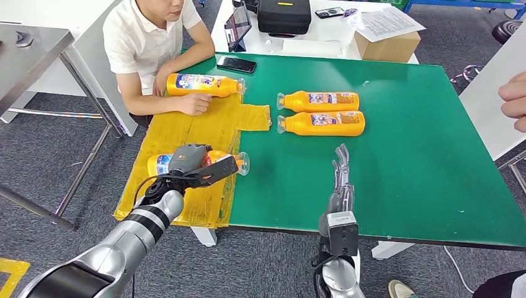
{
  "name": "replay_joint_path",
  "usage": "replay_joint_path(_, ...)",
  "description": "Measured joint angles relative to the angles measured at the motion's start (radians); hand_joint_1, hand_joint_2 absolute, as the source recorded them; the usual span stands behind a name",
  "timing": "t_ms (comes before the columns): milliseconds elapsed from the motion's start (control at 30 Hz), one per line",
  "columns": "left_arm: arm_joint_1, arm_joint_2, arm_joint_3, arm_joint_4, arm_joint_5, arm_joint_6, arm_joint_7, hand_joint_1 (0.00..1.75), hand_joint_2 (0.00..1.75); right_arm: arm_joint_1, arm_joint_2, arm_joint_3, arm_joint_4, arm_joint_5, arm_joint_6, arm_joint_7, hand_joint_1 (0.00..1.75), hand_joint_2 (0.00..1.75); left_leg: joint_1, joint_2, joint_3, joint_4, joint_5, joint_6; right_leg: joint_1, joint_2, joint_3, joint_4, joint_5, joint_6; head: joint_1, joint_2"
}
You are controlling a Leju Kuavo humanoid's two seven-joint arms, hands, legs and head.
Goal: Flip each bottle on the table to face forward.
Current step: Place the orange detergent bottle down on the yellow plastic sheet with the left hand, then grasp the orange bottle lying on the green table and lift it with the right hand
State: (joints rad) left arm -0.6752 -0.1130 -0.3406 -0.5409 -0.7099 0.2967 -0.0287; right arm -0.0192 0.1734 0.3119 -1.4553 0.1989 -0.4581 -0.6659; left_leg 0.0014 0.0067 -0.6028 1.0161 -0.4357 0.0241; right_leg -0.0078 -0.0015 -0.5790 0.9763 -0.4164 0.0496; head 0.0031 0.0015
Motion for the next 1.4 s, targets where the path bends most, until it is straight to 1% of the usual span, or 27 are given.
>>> replay_joint_path(133, -0.020, 0.002, -0.008, 0.024, -0.010, -0.035, 0.008, 0.02, 1.75, 0.002, 0.005, -0.014, 0.000, 0.001, 0.013, -0.001, 0.00, 0.00, 0.000, 0.000, 0.000, 0.000, 0.000, 0.000, 0.000, 0.000, 0.000, 0.000, 0.000, 0.000, 0.000, 0.000)
replay_joint_path(200, -0.029, 0.002, -0.011, 0.035, -0.005, -0.066, 0.008, 0.00, 1.75, 0.001, 0.006, -0.018, 0.002, 0.001, 0.019, -0.001, 0.00, 0.00, 0.000, 0.000, 0.000, 0.000, 0.000, 0.000, 0.000, 0.000, 0.000, 0.000, 0.000, 0.000, 0.000, 0.000)
replay_joint_path(333, -0.045, 0.002, -0.010, 0.057, 0.035, -0.173, -0.003, 0.00, 1.75, 0.001, 0.010, -0.026, 0.010, -0.001, 0.033, -0.006, 0.00, 0.00, 0.000, 0.000, 0.000, 0.000, 0.000, 0.000, 0.000, 0.000, 0.000, 0.000, 0.000, 0.000, 0.000, 0.000)
replay_joint_path(400, -0.047, 0.002, -0.008, 0.066, 0.051, -0.205, -0.011, 0.00, 1.75, 0.001, 0.011, -0.030, 0.015, -0.003, 0.037, -0.010, 0.00, 0.00, 0.000, 0.000, 0.000, 0.000, 0.000, 0.000, 0.000, 0.000, 0.000, 0.001, 0.000, 0.000, 0.000, 0.000)
replay_joint_path(533, -0.052, 0.002, -0.004, 0.076, 0.080, -0.247, -0.029, 0.00, 1.75, 0.001, 0.012, -0.034, 0.025, -0.008, 0.038, -0.016, 0.00, 1.75, 0.000, 0.000, 0.000, 0.000, 0.000, 0.000, 0.000, 0.000, 0.000, 0.001, 0.000, 0.000, 0.000, 0.000)
replay_joint_path(667, -0.061, 0.002, 0.008, 0.081, 0.131, -0.315, -0.061, 0.00, 1.75, 0.000, 0.013, -0.035, 0.037, -0.018, 0.038, -0.025, 0.00, 1.75, 0.000, -0.001, 0.000, 0.000, 0.000, 0.000, 0.000, 0.000, 0.000, 0.001, 0.000, 0.000, 0.000, 0.000)
replay_joint_path(767, -0.064, 0.000, 0.008, 0.083, 0.140, -0.348, -0.067, 0.00, 1.75, -0.004, 0.013, -0.036, 0.048, -0.021, 0.037, -0.028, 0.00, 1.75, 0.000, -0.001, 0.000, 0.000, 0.001, 0.000, 0.000, 0.000, 0.000, 0.001, 0.000, 0.000, 0.000, 0.000)
replay_joint_path(1133, -0.066, -0.013, 0.004, 0.088, 0.140, -0.344, -0.067, 0.00, 1.75, -0.012, 0.013, -0.036, 0.075, -0.017, 0.022, -0.031, 0.00, 1.75, 0.000, -0.002, 0.000, 0.000, 0.001, 0.000, 0.000, -0.001, 0.001, 0.001, 0.000, 0.000, 0.000, 0.000)
replay_joint_path(1233, -0.063, -0.015, 0.004, 0.087, 0.154, -0.335, -0.094, 0.00, 1.75, -0.012, 0.013, -0.036, 0.079, -0.014, 0.018, -0.031, 0.00, 1.75, 0.000, -0.002, 0.000, 0.000, 0.001, 0.000, 0.000, -0.001, 0.001, 0.001, 0.000, 0.000, 0.000, 0.000)
replay_joint_path(1267, -0.059, -0.016, 0.004, 0.084, 0.170, -0.326, -0.123, 0.00, 1.75, -0.011, 0.013, -0.036, 0.080, -0.012, 0.014, -0.031, 0.00, 1.31, 0.000, -0.002, 0.000, 0.000, 0.001, 0.000, 0.000, -0.001, 0.001, 0.001, 0.000, 0.000, 0.000, 0.000)
replay_joint_path(1333, -0.032, -0.025, 0.008, 0.053, 0.234, -0.292, -0.213, 0.00, 1.75, -0.011, 0.012, -0.036, 0.081, -0.003, 0.002, -0.031, 0.00, 0.44, 0.000, -0.002, 0.000, 0.000, 0.001, 0.000, 0.000, -0.001, 0.001, 0.001, 0.000, 0.000, 0.000, 0.000)
replay_joint_path(1367, -0.008, -0.033, 0.013, 0.017, 0.284, -0.261, -0.268, 0.00, 1.75, -0.011, 0.011, -0.036, 0.082, -0.001, 0.001, -0.029, 0.00, 0.44, 0.000, -0.002, 0.000, 0.000, 0.001, 0.000, 0.000, -0.001, 0.001, 0.001, 0.000, 0.000, 0.000, 0.000)
replay_joint_path(1400, 0.025, -0.043, 0.019, -0.034, 0.342, -0.216, -0.324, 0.00, 1.75, -0.011, 0.010, -0.036, 0.084, -0.008, 0.014, -0.020, 0.00, 0.87, 0.000, -0.002, 0.000, 0.000, 0.001, 0.000, -0.001, -0.001, 0.000, 0.000, 0.000, 0.000, 0.000, 0.000)
